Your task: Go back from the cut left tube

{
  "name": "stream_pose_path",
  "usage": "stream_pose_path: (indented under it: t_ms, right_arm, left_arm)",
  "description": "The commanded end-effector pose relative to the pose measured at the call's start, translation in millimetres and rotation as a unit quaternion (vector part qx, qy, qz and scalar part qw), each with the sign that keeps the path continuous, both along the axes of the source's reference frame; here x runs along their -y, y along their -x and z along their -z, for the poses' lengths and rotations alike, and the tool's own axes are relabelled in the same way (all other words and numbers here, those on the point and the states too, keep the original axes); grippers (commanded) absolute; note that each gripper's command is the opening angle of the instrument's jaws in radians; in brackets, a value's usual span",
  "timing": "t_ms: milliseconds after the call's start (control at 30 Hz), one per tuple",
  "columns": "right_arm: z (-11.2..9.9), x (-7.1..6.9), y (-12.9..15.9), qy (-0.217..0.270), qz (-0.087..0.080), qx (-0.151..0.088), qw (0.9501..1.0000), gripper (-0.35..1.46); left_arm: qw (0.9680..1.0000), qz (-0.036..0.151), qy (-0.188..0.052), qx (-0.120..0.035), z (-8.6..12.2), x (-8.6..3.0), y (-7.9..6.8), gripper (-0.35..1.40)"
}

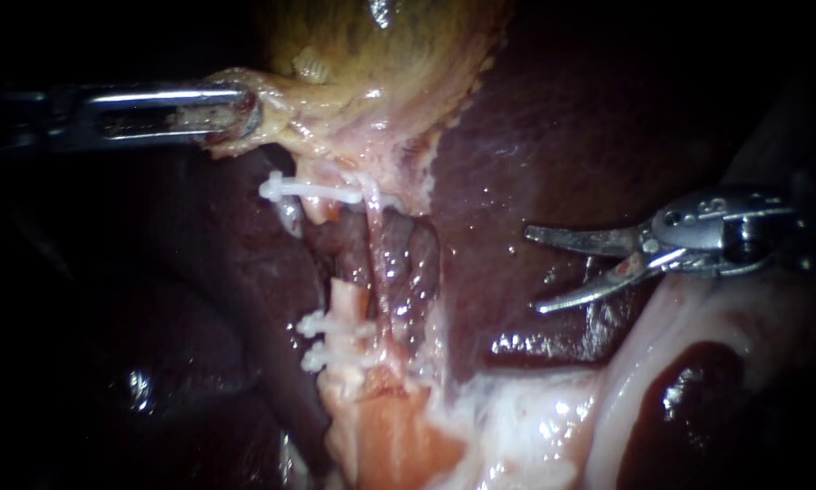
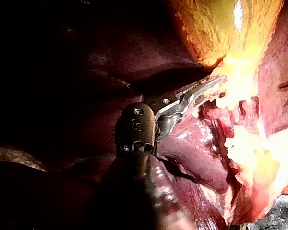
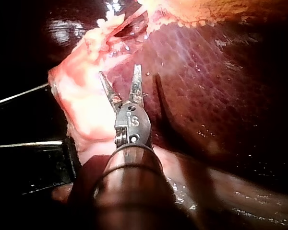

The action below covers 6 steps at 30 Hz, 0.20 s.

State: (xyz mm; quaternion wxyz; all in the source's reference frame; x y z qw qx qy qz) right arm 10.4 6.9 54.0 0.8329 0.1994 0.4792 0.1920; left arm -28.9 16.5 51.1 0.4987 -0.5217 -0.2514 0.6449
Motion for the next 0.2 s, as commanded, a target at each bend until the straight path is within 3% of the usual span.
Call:
stream_pose_path:
  t_ms: [33, 200]
  right_arm:
    - [0.0, 0.0, 0.0, 0.0, 0.0, 0.0, 1.0, 1.45]
    - [0.0, 0.1, -0.3, -0.003, 0.005, -0.004, 1.0, 1.45]
  left_arm:
    - [1.0, 0.0, 0.0, 0.0, 0.0, 0.0, 0.0, -0.35]
    - [1.0, 0.0, 0.0, 0.0, 0.1, 0.1, 0.0, -0.35]
